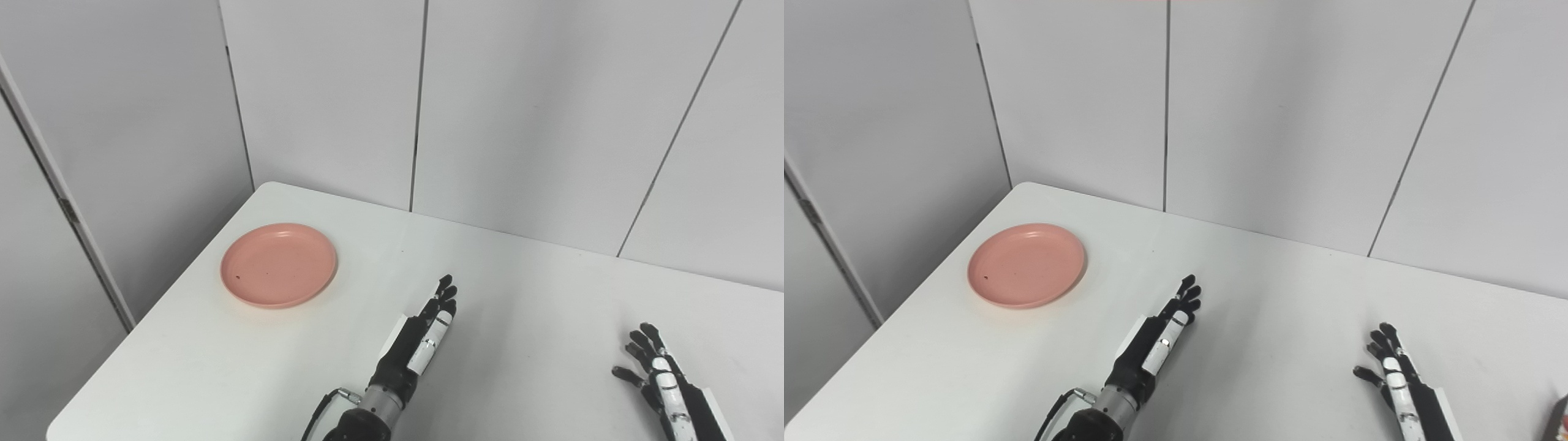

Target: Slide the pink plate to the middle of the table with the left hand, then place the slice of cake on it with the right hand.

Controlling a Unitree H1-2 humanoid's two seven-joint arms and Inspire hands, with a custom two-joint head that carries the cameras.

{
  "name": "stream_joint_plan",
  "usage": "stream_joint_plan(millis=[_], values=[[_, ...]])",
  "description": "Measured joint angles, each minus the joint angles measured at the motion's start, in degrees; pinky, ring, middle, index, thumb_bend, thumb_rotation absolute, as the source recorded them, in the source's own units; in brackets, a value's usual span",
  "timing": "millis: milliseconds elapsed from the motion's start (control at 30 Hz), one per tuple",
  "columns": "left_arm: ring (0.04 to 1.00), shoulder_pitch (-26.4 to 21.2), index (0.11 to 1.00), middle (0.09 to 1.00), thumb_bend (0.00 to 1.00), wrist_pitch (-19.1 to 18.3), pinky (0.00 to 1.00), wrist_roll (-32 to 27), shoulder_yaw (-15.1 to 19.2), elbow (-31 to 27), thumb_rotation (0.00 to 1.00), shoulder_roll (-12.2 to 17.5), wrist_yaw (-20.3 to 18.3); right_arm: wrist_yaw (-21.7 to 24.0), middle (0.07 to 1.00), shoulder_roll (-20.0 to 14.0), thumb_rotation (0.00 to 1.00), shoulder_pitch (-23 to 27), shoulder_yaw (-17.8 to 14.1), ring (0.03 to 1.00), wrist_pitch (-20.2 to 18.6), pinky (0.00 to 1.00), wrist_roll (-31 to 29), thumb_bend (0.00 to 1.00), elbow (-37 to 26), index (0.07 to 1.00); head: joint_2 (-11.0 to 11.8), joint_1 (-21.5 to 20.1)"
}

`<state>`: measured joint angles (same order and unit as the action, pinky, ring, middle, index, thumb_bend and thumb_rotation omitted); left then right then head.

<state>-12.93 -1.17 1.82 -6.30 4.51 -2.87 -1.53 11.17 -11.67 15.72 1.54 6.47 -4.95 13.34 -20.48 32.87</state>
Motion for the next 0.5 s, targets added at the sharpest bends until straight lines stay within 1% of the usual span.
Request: stream_joint_plan(millis=[100, 200, 267, 433, 500], values=[[0.955, 0.1, 0.979, 0.978, 0.42, -1.2, 0.94, -0.7, 0.2, -1.3, 1.0, 0.0, -0.3, 0.1, 0.951, -0.1, 1.0, 0.5, 0.0, 0.946, 0.0, 0.99, -0.2, 0.17, 0.5, 0.964, 0.0, 0.3], [0.963, -0.1, 0.988, 0.983, 0.43, -2.5, 0.96, -1.6, 1.0, -5.6, 1.0, 0.0, -0.8, 0.7, 0.956, -0.2, 1.0, 1.1, -0.2, 0.948, 0.0, 0.99, -0.4, 0.16, 1.3, 0.969, 0.0, 0.7], [0.953, -0.9, 0.979, 0.974, 0.44, -2.9, 0.95, -2.2, 1.5, -8.0, 1.0, 0.0, -0.8, 0.8, 0.956, -0.3, 1.0, 1.1, -0.3, 0.95, 0.0, 0.99, -0.5, 0.16, 1.3, 0.97, 0.0, 0.7], [0.924, -3.3, 0.936, 0.937, 0.46, -7.0, 0.92, -5.4, 4.1, -14.4, 1.0, 0.0, -0.8, 1.0, 0.958, -0.3, 1.0, 1.2, -0.4, 0.959, 0.0, 1.0, -0.7, 0.16, 1.4, 0.974, -0.1, 1.1], [0.924, -4.5, 0.928, 0.932, 0.45, -7.6, 0.92, -6.0, 4.9, -16.6, 1.0, 0.1, -0.7, 1.1, 0.958, -0.3, 1.0, 1.2, -0.6, 0.959, 0.0, 1.0, -0.8, 0.15, 1.4, 0.975, -0.3, 1.3]])
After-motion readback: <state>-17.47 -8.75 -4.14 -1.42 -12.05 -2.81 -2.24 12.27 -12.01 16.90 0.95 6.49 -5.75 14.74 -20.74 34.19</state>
